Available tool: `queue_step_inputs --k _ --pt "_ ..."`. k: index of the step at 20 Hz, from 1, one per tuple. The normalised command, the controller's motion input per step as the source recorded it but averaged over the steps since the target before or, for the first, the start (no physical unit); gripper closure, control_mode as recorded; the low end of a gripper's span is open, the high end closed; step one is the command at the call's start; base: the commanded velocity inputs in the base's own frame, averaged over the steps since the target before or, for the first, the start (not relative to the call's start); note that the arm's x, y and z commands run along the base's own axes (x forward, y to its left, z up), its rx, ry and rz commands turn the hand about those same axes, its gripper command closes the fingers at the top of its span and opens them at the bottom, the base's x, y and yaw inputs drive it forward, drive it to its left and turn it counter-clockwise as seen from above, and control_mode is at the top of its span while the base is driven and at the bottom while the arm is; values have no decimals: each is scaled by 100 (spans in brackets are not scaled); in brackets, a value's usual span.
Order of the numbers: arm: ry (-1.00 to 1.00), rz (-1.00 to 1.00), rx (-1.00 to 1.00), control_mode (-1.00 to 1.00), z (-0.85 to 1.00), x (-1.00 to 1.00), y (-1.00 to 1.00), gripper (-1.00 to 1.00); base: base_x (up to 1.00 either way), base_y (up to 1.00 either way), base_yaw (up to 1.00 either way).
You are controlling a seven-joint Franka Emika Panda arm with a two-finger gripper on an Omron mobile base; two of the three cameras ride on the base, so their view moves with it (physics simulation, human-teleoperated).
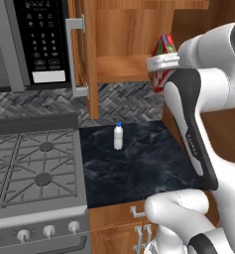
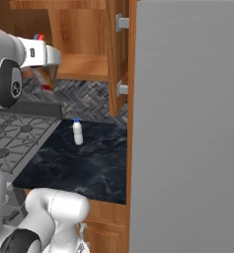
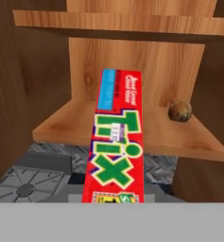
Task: Pick the cereal and canned food from the counter and place them in the cabinets closest to them.
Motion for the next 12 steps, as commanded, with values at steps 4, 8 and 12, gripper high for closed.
queue_step_inputs --k 4,8,12 --pt "0 8 0 -100 2 39 0 100 0 0 0" --pt "0 6 0 -100 3 40 2 100 0 0 0" --pt "0 0 -3 -100 11 34 17 100 0 0 0"
